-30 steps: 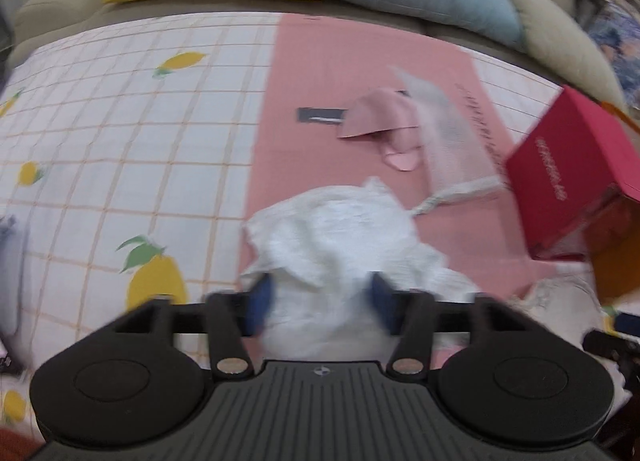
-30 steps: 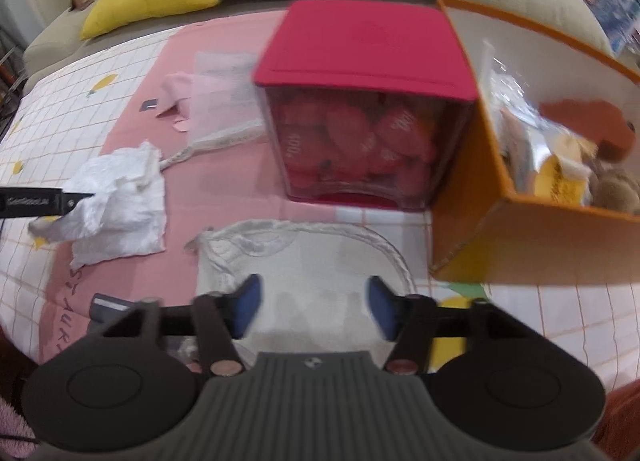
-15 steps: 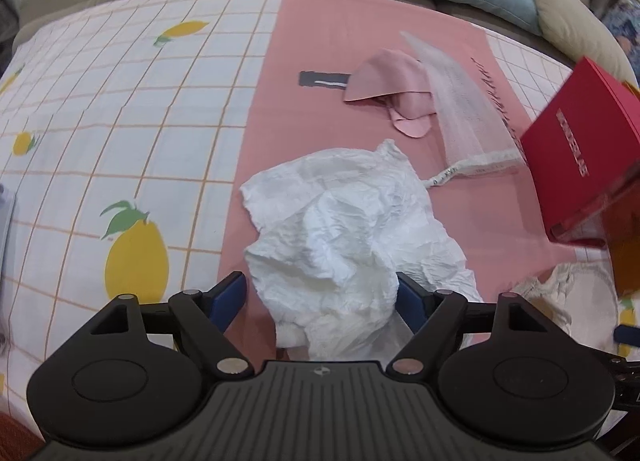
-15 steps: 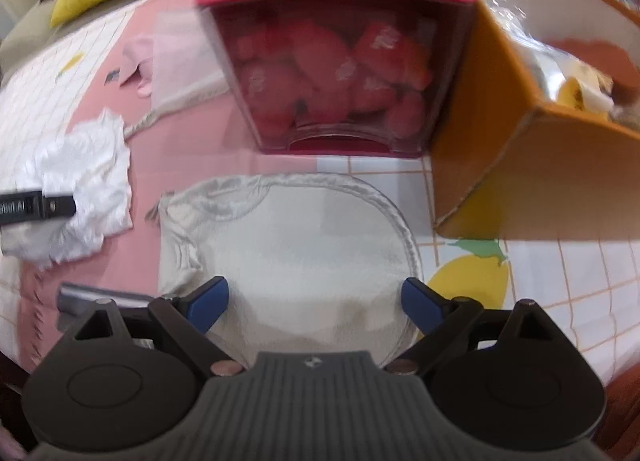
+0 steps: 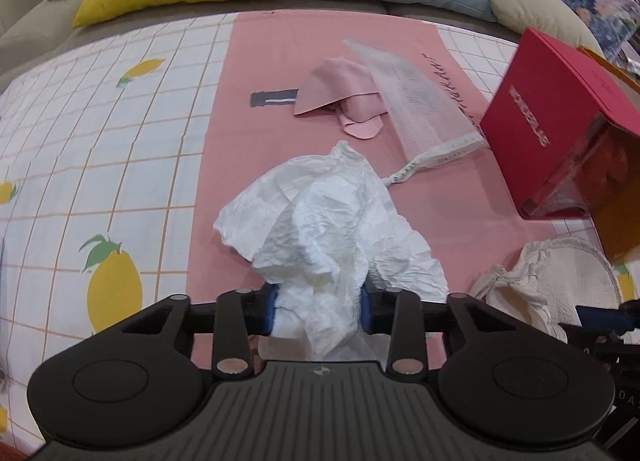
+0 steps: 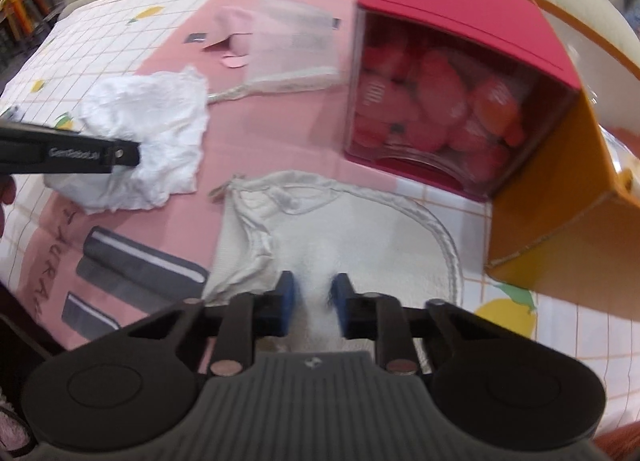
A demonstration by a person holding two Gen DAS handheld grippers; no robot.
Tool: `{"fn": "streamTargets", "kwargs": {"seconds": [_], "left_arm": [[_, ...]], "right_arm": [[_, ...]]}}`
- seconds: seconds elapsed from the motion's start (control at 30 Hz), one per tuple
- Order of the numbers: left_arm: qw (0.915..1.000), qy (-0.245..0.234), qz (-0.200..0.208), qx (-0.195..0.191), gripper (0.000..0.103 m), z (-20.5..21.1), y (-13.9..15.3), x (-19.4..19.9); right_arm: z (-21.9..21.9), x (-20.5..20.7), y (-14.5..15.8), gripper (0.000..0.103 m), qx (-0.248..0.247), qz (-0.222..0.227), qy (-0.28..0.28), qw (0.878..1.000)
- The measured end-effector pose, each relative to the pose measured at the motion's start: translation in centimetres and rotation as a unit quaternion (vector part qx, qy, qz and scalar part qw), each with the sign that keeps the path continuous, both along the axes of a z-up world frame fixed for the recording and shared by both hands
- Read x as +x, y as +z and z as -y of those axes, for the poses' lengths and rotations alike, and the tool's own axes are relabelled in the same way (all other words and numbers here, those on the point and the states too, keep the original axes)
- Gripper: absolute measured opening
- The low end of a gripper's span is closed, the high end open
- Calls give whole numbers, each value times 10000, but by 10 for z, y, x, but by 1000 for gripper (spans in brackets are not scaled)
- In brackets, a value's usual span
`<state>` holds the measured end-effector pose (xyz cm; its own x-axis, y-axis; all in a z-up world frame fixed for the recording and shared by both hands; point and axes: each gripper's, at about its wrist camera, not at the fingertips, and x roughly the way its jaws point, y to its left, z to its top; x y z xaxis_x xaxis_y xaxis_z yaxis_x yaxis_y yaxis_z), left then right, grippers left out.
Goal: Organize soft objects
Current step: 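Grasp the cream cloth bag with the right tool while the left grasps the white tissue, then carry the cloth bag and tissue into the white box and open both tools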
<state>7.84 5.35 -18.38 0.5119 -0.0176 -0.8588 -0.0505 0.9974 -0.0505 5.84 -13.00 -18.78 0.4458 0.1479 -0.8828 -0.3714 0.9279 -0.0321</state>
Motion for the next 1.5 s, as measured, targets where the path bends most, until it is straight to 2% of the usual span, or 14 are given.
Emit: {"fn": "streamTargets", "kwargs": {"seconds": [0.1,0.23,0.4,0.6,0.9,1.2,1.5], "left_arm": [[9999,-92,20,59,28,5,1,-1],[10000,-47,8,-79,21,1,4,-6],[9997,-34,103,-209,20,-2,18,-17],[9978,33,433,-507,20,-2,55,-34],[9938,-91,890,-656,20,12,106,-54],[9834,-692,1412,-908,20,51,151,-37],[9640,-1645,1778,-1098,20,126,179,0]], "right_arm": [[1,0,1,6,101,19,17,9999],[10,-1,10,4,339,110,-119,9993],[14,-3,26,4,629,260,-200,9975],[18,-7,49,4,857,503,-241,9948],[30,-17,91,4,1304,915,-216,9870],[77,-17,138,4,1620,1496,-700,9729],[152,-1,169,4,1239,2110,-1330,9604]]}}
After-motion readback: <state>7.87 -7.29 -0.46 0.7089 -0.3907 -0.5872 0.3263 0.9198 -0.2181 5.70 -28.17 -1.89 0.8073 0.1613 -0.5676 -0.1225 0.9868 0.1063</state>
